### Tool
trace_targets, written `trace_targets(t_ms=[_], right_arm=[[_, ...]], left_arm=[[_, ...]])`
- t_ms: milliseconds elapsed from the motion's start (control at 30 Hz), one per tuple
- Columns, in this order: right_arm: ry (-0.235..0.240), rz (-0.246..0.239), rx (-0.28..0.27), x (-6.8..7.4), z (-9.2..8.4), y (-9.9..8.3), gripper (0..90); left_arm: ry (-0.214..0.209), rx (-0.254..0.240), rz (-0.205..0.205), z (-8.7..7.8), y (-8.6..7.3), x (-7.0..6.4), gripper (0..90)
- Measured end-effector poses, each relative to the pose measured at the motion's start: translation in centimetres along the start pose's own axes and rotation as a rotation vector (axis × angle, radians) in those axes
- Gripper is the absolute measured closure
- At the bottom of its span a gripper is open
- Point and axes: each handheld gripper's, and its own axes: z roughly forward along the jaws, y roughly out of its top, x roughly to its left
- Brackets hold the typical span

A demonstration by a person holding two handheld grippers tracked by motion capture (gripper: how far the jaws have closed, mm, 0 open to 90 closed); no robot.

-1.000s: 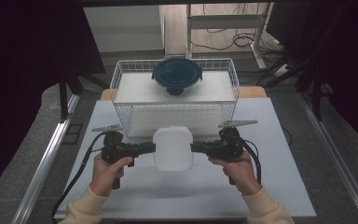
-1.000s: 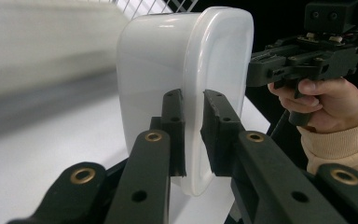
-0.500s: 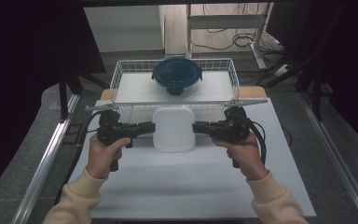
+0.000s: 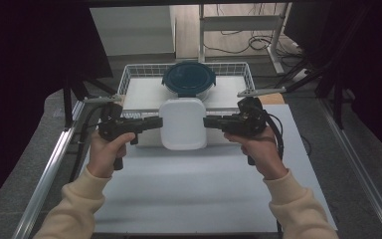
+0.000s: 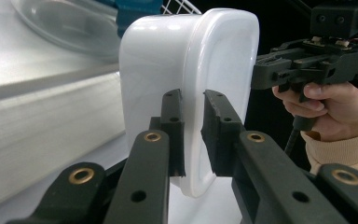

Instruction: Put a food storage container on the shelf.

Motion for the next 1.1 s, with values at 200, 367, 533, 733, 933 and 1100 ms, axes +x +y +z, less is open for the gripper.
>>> trace_targets(t_ms=[200, 367, 533, 733, 933, 1100], right_arm=[[-0.008, -0.01, -0.006, 0.4, -0.4, 1.3, 80.1], [-0.013, -0.02, -0.011, 0.5, -0.9, 2.7, 80.1], [-0.02, -0.028, -0.016, 0.5, -1.3, 3.9, 80.1], [-0.017, -0.024, -0.024, 0.2, -1.5, 6.0, 80.0], [-0.002, -0.013, -0.037, -0.6, -1.4, 8.0, 80.1], [0.027, -0.006, -0.065, -1.3, -1.3, 9.0, 80.2]], left_arm=[[-0.01, -0.006, 0.006, -0.3, 1.4, -0.3, 79.1], [-0.008, -0.003, 0.018, -0.5, 2.9, -0.7, 79.1], [-0.004, -0.005, 0.024, -0.6, 4.5, -1.0, 79.0], [-0.003, -0.007, 0.02, -0.5, 6.5, -0.9, 78.9], [-0.001, -0.016, 0.01, -0.5, 8.3, -0.6, 79.0], [0.007, -0.02, 0.01, -0.4, 9.6, -0.2, 79.0]])
